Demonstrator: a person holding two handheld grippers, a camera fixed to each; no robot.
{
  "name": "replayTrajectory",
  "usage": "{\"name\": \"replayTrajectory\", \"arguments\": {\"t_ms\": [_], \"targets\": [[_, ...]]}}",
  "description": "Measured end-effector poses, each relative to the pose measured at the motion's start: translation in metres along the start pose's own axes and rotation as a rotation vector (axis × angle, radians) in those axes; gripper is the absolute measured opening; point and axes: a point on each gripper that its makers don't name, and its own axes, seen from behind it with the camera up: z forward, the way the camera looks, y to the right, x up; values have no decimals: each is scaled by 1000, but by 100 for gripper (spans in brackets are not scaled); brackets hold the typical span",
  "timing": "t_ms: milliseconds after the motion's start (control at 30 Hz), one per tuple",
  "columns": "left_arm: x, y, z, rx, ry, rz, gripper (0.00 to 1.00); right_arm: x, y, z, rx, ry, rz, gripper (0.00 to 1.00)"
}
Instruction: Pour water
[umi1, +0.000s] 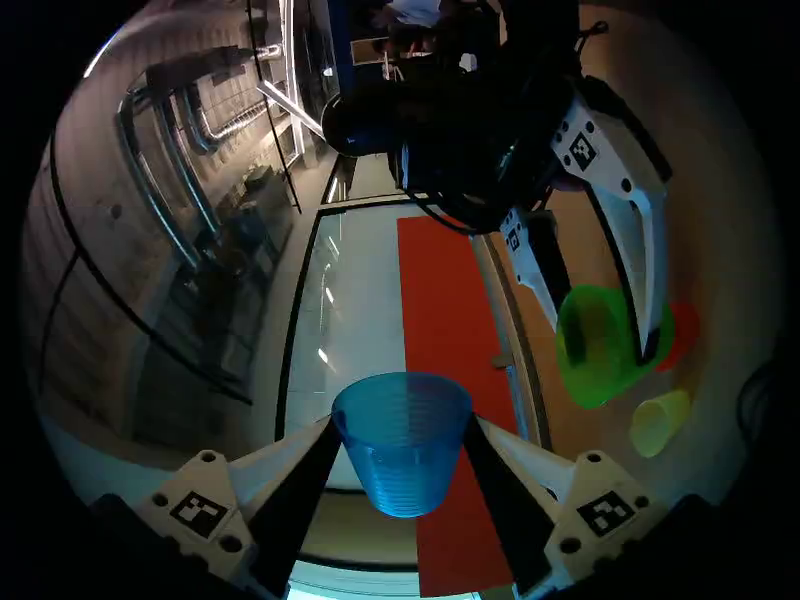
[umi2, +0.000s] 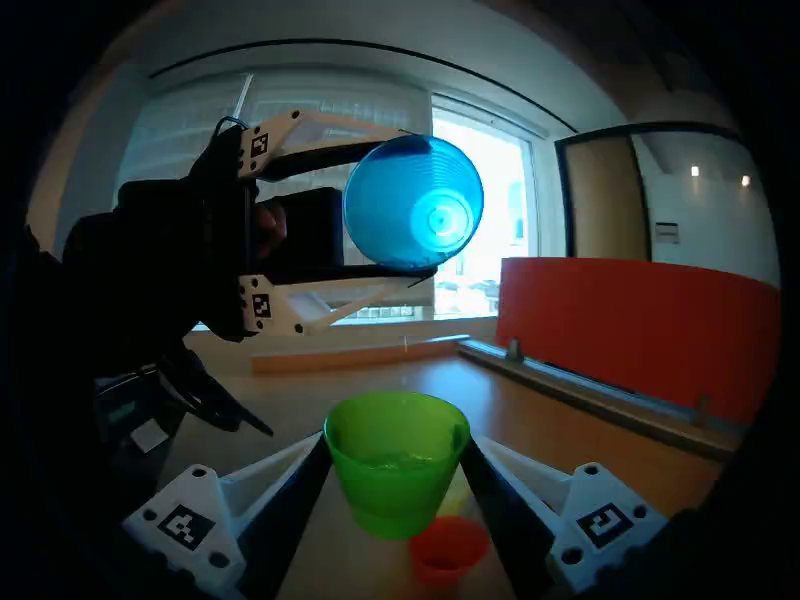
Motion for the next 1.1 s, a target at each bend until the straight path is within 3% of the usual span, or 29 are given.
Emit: {"name": "replayTrajectory", "arguments": {"t_ms": [267, 400, 767, 1100], "targets": [[-3, 1, 1, -2, -2, -10, 85, 0, 0, 0, -1, 0, -1, 90], [-7, 2, 3, -2, -11, -51, 85, 1, 0, 1, 0, 0, -1, 90], [-19, 8, 5, -20, -24, -255, 85, 2, 2, -2, -5, 7, -1, 90], [-30, 24, 9, -54, -39, -503, 85, 3, 3, -6, -10, 13, -8, 90]]}}
